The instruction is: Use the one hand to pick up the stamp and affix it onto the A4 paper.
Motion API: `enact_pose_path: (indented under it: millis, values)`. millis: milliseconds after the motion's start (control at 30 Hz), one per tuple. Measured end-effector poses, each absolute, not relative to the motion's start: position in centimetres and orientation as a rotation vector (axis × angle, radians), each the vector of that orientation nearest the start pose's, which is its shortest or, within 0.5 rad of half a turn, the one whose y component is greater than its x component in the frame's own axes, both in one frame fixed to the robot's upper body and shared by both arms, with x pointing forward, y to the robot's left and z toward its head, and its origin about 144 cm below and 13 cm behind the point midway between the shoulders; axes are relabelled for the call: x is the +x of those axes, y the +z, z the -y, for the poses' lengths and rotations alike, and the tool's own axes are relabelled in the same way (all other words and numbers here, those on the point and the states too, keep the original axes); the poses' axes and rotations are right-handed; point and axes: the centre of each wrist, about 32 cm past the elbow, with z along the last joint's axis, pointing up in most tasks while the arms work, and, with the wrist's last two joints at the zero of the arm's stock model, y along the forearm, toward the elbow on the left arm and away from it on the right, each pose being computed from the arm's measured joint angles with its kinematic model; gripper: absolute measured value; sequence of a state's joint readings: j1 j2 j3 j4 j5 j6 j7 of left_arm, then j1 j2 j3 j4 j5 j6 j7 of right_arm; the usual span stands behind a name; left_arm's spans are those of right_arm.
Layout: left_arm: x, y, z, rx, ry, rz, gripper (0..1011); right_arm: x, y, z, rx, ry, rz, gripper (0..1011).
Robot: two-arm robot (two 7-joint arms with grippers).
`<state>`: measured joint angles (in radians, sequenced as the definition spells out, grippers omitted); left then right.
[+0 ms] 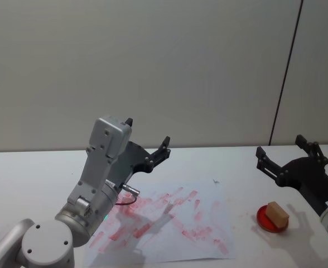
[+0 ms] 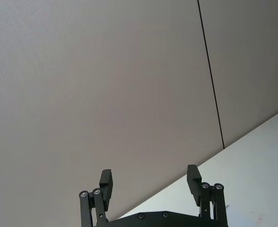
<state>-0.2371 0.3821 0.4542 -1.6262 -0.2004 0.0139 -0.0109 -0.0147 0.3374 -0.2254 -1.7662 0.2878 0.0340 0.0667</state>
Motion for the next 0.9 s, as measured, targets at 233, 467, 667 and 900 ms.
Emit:
enact_pose_path:
  millis: [233, 467, 667, 900]
  values:
    - [49.20, 120.44, -19.84, 0.061, 1.124, 0.268, 1001, 44.33, 118.88, 23.71, 0.026, -1.230, 0.075, 1001]
    - [49.20, 120.44, -19.84, 0.061, 1.124, 0.268, 1001, 44.33, 118.88, 23.71, 0.026, -1.229, 0.075, 1001]
    - [49.20, 120.44, -19.84, 0.061, 1.124, 0.267, 1001, 44.33, 118.88, 23.71, 0.026, -1.229, 0.075, 1001]
    - [49.20, 120.44, -19.84, 0.061, 1.124, 0.268, 1001, 44.33, 118.87, 23.71, 0.026, -1.229, 0.075, 1001]
